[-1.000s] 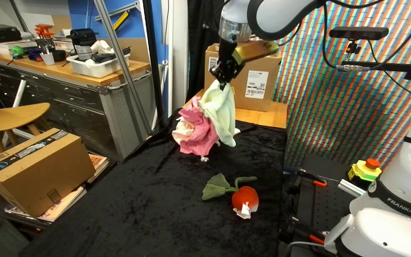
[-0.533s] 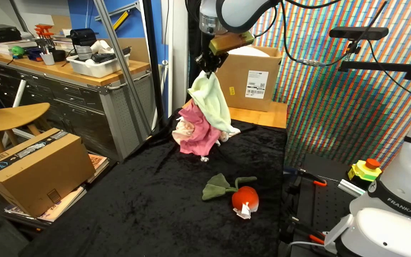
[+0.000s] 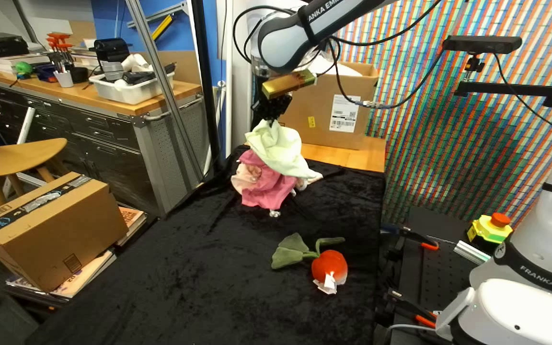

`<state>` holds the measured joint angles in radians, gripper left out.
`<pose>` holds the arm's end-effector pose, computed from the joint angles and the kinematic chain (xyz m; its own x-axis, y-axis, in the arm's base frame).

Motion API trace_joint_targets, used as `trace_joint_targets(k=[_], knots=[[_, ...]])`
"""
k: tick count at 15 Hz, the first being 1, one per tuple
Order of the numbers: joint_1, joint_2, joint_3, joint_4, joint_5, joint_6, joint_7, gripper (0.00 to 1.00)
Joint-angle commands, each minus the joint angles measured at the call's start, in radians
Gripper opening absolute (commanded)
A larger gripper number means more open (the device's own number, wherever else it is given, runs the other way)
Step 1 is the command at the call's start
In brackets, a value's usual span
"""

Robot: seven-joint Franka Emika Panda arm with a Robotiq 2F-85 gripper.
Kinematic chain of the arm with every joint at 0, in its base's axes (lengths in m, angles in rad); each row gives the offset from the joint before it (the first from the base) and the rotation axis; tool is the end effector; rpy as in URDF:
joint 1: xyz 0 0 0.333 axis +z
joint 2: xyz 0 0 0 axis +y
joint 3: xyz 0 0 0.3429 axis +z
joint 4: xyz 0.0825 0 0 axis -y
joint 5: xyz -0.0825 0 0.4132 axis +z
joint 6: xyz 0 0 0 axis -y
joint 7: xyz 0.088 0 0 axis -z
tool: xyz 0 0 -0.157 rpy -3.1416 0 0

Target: Pile up all the objects on the table

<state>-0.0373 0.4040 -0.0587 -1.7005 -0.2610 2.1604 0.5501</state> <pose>0.7015 -0.0855 0.3282 0.8731 -0.4607 0.1593 -0.4850 -0.8538 0.1891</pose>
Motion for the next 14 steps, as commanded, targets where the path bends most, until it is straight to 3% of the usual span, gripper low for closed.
trace_joint_targets(k=[1, 8, 9, 11, 14], knots=[[0.004, 0.131, -0.02, 0.096, 0.094, -0.039, -0.07, 0.04], [0.006, 0.208, -0.034, 0.105, 0.184, -0.079, -0.136, 0.08], [0.01, 0.198, -0.036, 0.093, 0.182, -0.077, -0.139, 0.31], [0.017, 0.174, -0.04, 0.071, 0.172, -0.067, -0.134, 0.33], [0.029, 0.135, -0.045, 0.036, 0.157, -0.047, -0.128, 0.52]])
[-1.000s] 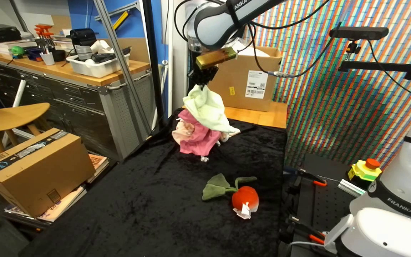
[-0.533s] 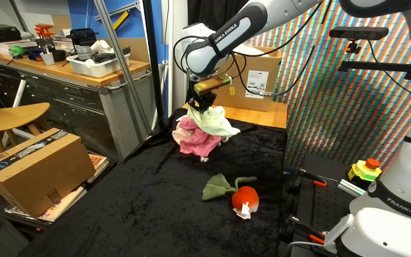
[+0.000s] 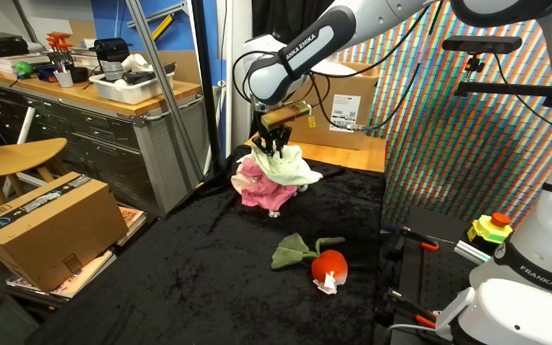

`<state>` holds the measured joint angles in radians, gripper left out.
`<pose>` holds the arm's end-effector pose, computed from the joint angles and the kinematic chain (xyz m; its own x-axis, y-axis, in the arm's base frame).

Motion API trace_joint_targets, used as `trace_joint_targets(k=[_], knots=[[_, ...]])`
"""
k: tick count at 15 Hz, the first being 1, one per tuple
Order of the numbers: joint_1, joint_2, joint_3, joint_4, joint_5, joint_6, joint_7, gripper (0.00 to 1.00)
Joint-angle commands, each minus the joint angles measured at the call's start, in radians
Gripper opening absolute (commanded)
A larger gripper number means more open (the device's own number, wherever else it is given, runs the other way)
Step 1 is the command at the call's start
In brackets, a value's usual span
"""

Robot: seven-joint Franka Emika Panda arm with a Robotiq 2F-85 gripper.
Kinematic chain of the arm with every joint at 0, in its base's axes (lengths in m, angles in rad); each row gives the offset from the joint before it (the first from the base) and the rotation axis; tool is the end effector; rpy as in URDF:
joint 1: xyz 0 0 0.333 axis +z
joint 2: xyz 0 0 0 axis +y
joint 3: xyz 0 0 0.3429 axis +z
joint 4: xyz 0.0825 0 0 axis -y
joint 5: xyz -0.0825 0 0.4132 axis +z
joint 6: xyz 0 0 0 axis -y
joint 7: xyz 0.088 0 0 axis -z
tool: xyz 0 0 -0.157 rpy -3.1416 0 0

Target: Pile up all the objects on the table

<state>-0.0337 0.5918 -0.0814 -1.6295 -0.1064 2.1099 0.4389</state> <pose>0.7039 -0.0861 0.2232 0.8827 -0.4674 -0.0484 -0.4544 -0.8752 0.1659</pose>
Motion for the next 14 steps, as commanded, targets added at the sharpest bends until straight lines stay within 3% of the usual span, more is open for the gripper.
trace_joint_targets(k=[1, 6, 10, 14], knots=[[0.034, -0.077, -0.029, -0.054, -0.012, 0.019, -0.01, 0.61], [0.077, -0.216, -0.051, -0.165, -0.084, 0.082, 0.031, 0.98], [0.111, -0.36, -0.034, -0.317, -0.132, 0.121, 0.077, 1.0], [0.146, -0.494, 0.025, -0.502, -0.113, 0.117, 0.112, 1.0]])
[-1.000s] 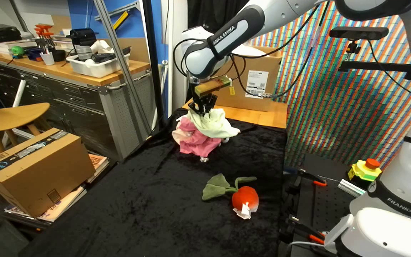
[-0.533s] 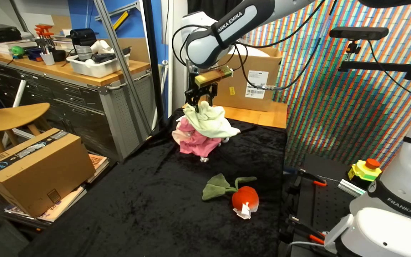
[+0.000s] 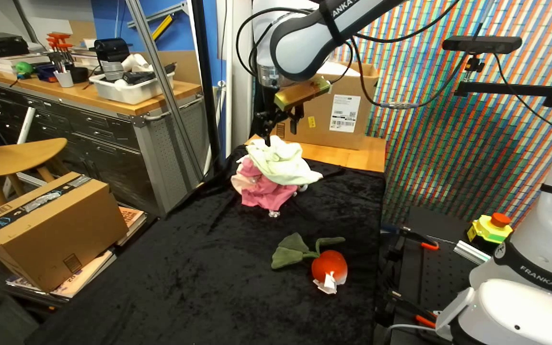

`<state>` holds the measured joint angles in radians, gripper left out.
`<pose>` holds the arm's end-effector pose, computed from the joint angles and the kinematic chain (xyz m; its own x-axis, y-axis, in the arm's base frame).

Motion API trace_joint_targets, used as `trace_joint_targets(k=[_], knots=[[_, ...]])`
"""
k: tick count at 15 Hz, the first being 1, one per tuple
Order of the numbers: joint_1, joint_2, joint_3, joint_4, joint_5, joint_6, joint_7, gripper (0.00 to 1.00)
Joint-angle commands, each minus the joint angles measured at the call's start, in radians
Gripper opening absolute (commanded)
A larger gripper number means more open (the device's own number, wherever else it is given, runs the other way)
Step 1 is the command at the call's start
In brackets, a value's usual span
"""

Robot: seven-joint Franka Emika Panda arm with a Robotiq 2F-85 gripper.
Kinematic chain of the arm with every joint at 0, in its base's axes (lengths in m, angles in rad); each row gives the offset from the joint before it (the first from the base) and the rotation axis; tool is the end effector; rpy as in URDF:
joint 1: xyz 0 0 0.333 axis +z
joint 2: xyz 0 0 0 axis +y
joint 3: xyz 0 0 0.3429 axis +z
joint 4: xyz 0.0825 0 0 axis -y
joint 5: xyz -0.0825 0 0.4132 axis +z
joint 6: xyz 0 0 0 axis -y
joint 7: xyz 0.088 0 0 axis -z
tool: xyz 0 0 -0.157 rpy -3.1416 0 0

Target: Pile up all the objects on the table

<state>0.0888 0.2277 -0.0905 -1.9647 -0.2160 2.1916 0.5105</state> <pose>0.6307 -0.0163 0.3202 0.9268 -0.3663 0.0832 -0.3754 -0.9100 0.1760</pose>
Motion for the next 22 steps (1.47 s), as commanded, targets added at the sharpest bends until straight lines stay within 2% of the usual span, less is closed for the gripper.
trace_joint_targets(k=[1, 5, 10, 18, 22], knots=[[0.033, -0.154, 0.055, -0.215, 0.005, 0.04, 0.06, 0.99], [0.059, -0.205, 0.14, -0.362, 0.059, 0.061, 0.12, 1.0], [0.095, -0.176, 0.218, -0.489, 0.117, 0.172, 0.145, 1.0], [0.114, -0.077, 0.233, -0.567, 0.143, 0.323, 0.154, 1.0], [0.116, -0.059, 0.243, -0.58, 0.227, 0.352, 0.133, 1.0]])
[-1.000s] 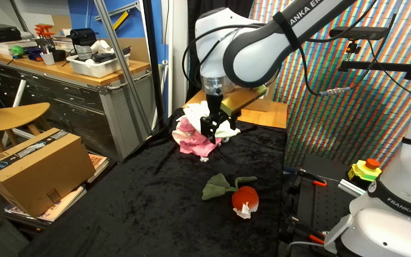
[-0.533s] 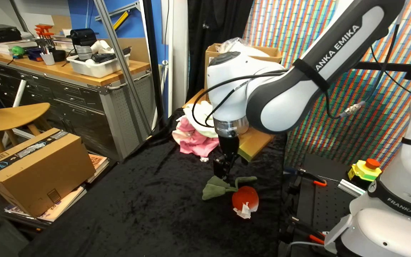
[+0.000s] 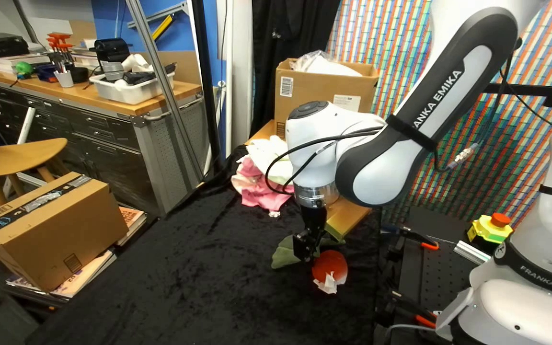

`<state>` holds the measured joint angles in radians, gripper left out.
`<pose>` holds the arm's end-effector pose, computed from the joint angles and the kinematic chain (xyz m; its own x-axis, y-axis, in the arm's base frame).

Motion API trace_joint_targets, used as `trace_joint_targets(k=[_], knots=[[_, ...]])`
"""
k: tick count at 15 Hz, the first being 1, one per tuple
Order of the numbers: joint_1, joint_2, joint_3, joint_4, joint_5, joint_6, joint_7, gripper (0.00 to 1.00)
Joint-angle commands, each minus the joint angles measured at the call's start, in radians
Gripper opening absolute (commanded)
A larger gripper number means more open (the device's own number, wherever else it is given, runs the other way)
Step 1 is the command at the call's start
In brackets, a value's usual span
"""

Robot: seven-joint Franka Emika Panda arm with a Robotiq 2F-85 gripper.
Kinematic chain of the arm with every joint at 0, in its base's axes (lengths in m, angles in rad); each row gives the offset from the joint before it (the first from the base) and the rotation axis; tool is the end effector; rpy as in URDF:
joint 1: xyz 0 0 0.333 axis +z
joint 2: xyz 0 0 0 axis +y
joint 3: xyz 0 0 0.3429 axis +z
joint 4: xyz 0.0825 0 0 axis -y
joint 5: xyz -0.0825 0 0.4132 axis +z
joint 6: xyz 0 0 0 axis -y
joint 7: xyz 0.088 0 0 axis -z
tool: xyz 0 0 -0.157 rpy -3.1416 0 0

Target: Pile up all the objects on the table

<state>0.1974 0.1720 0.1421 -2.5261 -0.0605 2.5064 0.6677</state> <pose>0.4223 0.1515 0.1488 0.9494 -0.2778 -0.1467 -0.2620 -0.9578 0.1180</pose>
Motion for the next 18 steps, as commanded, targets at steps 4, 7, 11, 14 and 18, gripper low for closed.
trace_joint_targets(k=[4, 7, 11, 14, 18], knots=[[0.01, -0.007, 0.025, -0.035, 0.174, 0.052, -0.046, 1.0], [0.008, -0.009, 0.03, -0.045, 0.228, 0.057, -0.056, 1.0], [0.008, -0.006, 0.022, -0.048, 0.245, 0.068, -0.058, 0.97], [0.009, -0.004, 0.013, -0.047, 0.228, 0.075, -0.049, 0.71], [0.006, -0.002, 0.007, -0.046, 0.232, 0.081, -0.053, 0.38]])
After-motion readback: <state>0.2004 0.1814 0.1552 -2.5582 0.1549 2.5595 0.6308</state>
